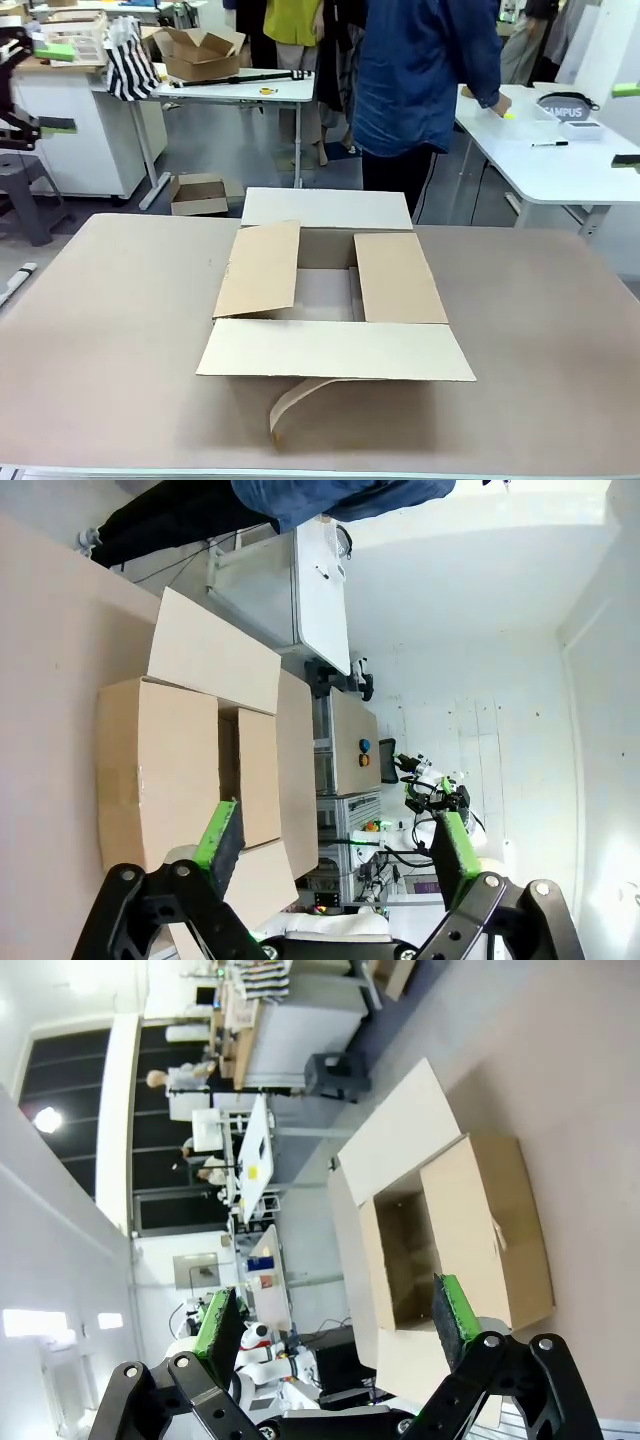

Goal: Pack the gift set into the box.
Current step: Place both hands on the side flaps of the Package Box and spread them outward.

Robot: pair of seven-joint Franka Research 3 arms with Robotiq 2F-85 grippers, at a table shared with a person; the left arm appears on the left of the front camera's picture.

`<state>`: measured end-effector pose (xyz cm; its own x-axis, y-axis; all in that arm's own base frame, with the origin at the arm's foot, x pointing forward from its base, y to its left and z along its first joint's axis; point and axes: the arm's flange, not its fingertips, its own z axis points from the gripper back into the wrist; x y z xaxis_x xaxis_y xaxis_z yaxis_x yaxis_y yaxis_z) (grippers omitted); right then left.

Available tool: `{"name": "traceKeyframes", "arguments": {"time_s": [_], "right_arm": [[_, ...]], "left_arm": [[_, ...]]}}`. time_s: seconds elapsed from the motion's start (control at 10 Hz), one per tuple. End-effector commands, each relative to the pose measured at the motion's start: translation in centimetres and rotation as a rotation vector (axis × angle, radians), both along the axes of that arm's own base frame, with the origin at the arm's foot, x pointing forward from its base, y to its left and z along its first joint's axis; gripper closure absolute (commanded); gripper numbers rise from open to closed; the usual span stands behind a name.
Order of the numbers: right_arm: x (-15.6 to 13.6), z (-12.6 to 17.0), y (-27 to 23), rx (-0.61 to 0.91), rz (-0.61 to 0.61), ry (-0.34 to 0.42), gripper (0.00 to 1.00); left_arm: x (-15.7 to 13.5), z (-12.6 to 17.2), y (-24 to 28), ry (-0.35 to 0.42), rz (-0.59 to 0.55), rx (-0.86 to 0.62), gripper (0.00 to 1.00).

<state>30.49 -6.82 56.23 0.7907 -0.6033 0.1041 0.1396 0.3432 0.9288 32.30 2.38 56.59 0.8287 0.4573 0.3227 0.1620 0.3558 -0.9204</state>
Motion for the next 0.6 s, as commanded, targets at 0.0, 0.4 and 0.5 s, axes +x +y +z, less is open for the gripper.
{"name": "traceKeyframes", "arguments": {"time_s": [0.0,0.4,0.5], "right_arm": [[0.0,-0.2,0.3,0.022,0.003,-0.004,0.00],[0.0,-0.2,0.3,0.022,0.003,-0.004,0.00],[0.0,-0.2,0.3,0.022,0.003,-0.004,0.00]], "left_arm": [[0.0,0.0,0.0,-0.001,0.002,-0.002,0.00],[-0.8,3.1,-14.0,-0.001,-0.020,0.742,0.00],[0.1,2.4,-17.7,-0.005,-0.049,0.862,0.00]]}}
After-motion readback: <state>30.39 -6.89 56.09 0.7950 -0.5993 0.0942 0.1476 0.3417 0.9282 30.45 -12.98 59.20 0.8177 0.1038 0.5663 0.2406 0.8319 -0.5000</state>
